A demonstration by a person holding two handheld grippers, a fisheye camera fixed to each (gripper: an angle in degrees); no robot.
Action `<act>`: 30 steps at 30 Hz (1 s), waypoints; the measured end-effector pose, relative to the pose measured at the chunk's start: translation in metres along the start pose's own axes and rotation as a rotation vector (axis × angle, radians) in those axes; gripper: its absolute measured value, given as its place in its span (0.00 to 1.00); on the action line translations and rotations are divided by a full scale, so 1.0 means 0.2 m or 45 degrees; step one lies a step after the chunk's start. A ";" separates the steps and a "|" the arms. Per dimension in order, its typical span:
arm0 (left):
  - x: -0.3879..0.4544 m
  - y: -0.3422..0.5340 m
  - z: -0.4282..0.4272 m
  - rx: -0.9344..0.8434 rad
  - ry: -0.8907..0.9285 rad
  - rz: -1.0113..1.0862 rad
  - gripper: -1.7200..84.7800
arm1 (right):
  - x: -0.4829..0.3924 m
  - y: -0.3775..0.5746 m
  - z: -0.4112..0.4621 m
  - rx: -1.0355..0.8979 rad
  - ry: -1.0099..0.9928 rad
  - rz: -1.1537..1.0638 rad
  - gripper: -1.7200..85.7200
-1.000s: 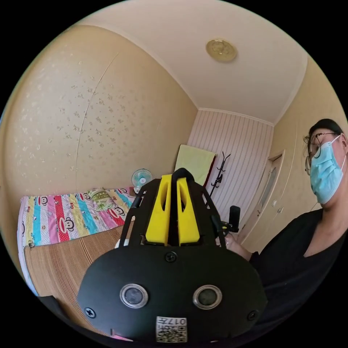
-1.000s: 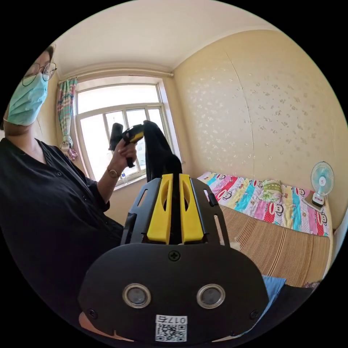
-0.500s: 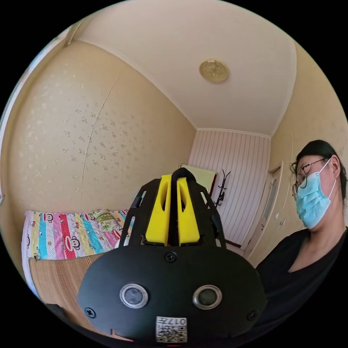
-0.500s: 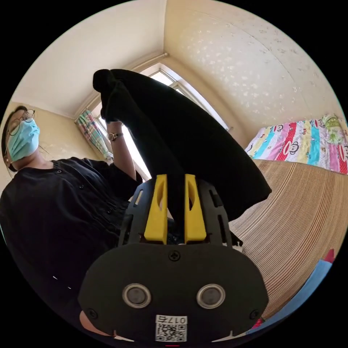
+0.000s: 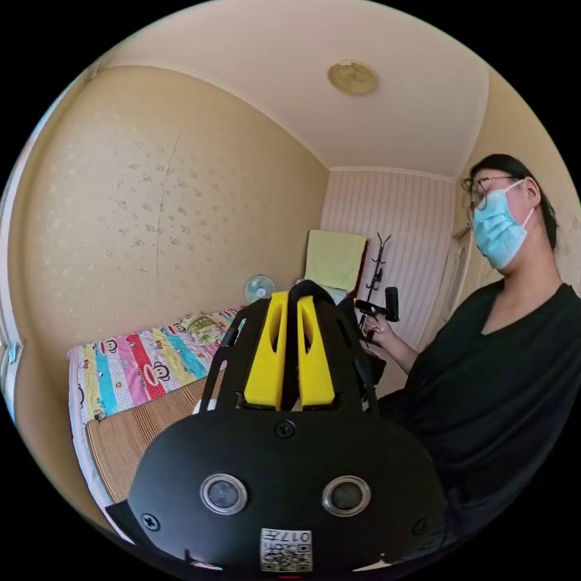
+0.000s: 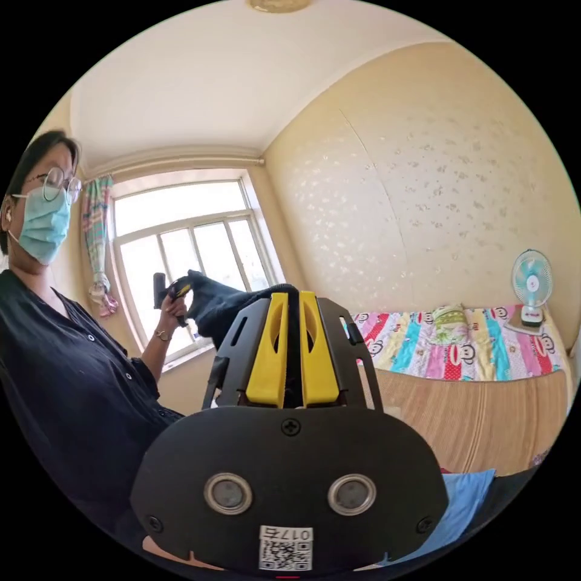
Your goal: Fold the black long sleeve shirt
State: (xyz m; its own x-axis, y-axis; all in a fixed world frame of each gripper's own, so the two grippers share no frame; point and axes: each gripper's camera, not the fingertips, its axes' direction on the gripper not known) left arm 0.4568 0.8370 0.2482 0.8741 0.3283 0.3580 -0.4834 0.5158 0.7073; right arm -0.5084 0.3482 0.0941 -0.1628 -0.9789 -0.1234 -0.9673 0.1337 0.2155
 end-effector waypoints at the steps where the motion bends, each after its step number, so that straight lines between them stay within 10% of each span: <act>1: -0.01 -0.01 -0.02 -0.029 0.005 0.005 0.03 | -0.04 0.00 -0.03 -0.025 0.019 -0.033 0.06; 9: -0.37 -0.47 -0.17 -0.169 0.154 -0.282 0.03 | -0.21 -0.14 -0.17 0.045 -0.026 -0.215 0.06; 17: -1.70 -0.97 0.65 -0.555 -0.065 -0.914 0.06 | 0.47 -0.19 1.00 -0.708 0.197 -0.234 0.08; 23: -2.33 -0.81 1.26 -0.788 -0.680 -1.085 0.08 | 1.08 0.54 2.25 -1.224 1.027 -0.114 0.12; 30: -2.10 -0.28 1.70 -1.125 -0.454 -1.041 0.09 | 0.84 1.94 2.29 -1.468 0.558 0.031 0.11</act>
State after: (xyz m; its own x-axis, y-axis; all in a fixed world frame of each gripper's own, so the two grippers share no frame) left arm 0.1319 0.4013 0.2656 0.8303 -0.4980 0.2502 0.4592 0.8657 0.1995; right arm -1.0006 0.3073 -0.2866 0.1156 -0.9769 0.1798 -0.1921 0.1556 0.9690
